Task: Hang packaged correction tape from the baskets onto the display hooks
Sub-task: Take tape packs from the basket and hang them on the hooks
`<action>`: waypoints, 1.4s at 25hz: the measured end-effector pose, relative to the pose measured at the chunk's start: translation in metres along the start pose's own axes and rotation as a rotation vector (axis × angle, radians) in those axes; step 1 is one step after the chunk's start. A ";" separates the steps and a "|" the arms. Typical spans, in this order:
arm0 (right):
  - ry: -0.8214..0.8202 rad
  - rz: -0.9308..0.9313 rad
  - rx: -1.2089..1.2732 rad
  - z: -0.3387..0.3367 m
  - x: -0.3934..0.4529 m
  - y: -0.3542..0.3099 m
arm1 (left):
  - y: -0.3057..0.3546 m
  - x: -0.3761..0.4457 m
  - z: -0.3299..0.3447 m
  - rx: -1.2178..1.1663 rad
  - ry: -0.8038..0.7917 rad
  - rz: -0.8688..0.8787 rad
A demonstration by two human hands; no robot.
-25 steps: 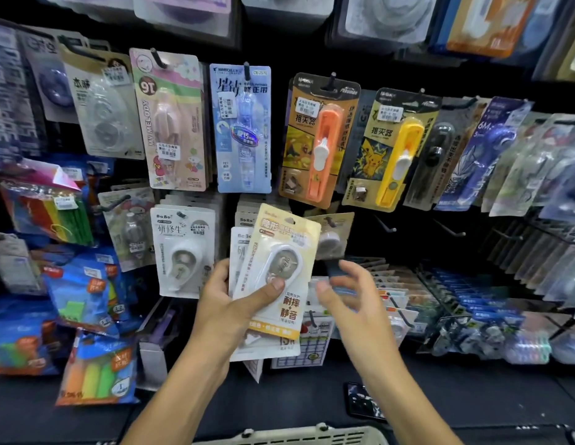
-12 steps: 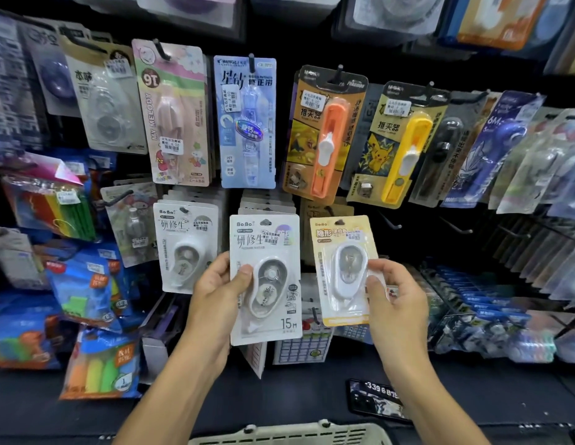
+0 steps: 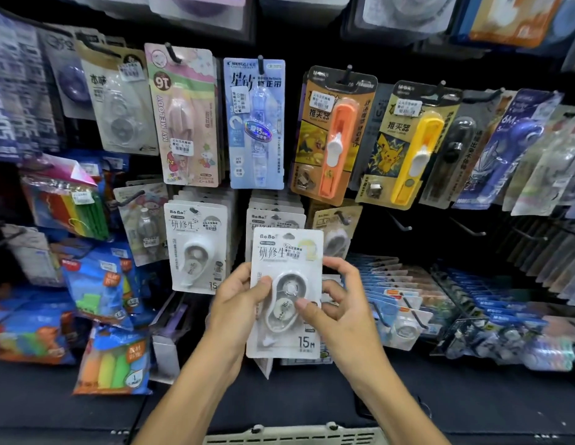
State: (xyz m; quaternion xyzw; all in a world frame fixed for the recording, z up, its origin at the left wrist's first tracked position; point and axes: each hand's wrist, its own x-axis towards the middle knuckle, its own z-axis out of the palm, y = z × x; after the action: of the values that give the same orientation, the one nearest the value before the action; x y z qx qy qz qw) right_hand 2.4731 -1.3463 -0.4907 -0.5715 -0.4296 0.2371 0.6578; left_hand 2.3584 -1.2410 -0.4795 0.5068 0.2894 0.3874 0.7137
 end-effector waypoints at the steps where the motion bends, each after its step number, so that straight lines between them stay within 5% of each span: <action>1: 0.027 -0.039 0.000 0.006 0.007 -0.002 | 0.003 0.001 -0.001 -0.009 0.019 0.035; 9: 0.161 -0.017 -0.256 0.026 0.043 -0.009 | 0.015 0.004 -0.025 0.176 0.234 0.245; 16: 0.060 -0.002 -0.549 0.026 0.040 0.015 | 0.007 -0.001 -0.044 0.442 0.246 0.296; 20: 0.069 0.258 -0.502 0.009 -0.044 0.111 | -0.048 -0.015 -0.060 0.967 -0.063 0.058; 25: -0.434 0.945 -0.736 -0.004 -0.198 0.245 | -0.174 -0.053 -0.101 1.484 -0.597 -0.337; 30: -0.381 0.948 -0.713 0.006 -0.223 0.290 | -0.276 -0.106 -0.143 1.397 -0.540 -0.703; 35: -0.219 1.199 -0.263 -0.004 -0.229 0.316 | -0.319 -0.121 -0.151 1.128 -0.272 -0.834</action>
State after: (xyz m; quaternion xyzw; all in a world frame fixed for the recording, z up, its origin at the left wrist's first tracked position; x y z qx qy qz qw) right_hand 2.4143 -1.4580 -0.8600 -0.7618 -0.1246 0.5674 0.2867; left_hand 2.2552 -1.3272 -0.8271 0.6896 0.5237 -0.1933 0.4613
